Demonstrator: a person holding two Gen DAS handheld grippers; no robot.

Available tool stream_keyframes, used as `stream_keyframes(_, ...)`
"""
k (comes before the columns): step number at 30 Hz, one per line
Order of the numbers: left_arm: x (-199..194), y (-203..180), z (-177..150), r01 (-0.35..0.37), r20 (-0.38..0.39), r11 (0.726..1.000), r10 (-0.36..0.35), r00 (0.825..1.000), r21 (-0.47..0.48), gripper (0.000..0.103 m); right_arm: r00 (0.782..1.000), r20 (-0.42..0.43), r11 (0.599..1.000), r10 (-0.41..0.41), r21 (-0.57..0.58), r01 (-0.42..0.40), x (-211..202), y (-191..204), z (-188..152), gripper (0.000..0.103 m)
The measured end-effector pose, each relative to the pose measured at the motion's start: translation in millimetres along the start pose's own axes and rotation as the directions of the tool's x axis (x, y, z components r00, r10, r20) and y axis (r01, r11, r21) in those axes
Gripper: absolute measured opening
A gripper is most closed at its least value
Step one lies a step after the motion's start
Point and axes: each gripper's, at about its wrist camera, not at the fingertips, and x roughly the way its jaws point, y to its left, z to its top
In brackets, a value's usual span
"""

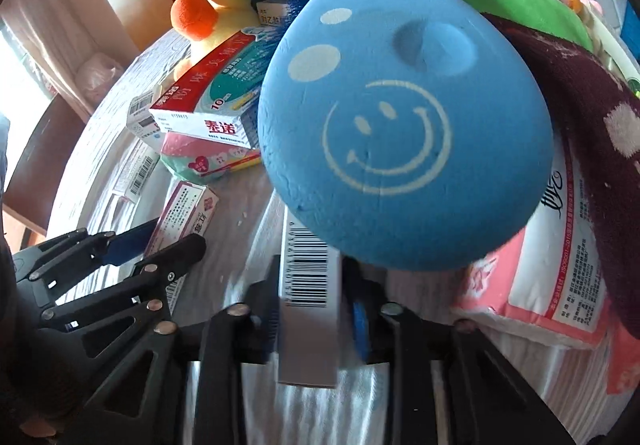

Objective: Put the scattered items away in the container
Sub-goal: 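Lift both held medicine boxes from the heap and carry them over the crate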

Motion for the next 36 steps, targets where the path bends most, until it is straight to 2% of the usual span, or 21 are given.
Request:
stream_keyframes(9, -46, -11, -10, -0.032, 0.061, 0.999, 0.034, 0.998, -0.034, 0.028, 0.997, -0.023, 0.997, 0.075, -0.017, -0.075, -34, -7, -24, 0.023)
stream_keyframes(16, -101, -6, -10, -0.024, 0.143, 0.999, 0.029, 0.989, -0.037, 0.028, 0.993, 0.051, 0.992, 0.109, -0.066, -0.106, -95, 6, -31, 0.023)
stream_keyframes(24, -169, -3, -3, 0.023, 0.261, 1.0, -0.022, 0.965, 0.002, 0.028, 0.979, 0.196, 0.998, 0.05, -0.051, -0.041, -169, 37, -21, 0.023)
stream_keyframes(28, -204, -15, 1, 0.039, 0.327, 0.999, -0.049, 0.944, 0.038, 0.028, 0.962, 0.272, 0.999, 0.014, -0.038, -0.004, -205, 51, -18, 0.023)
stream_keyframes(36, -251, -71, 16, 0.07, 0.415, 0.989, -0.117, 0.902, 0.127, 0.028, 0.912, 0.406, 0.998, -0.061, 0.002, 0.066, -288, 21, -20, 0.023)
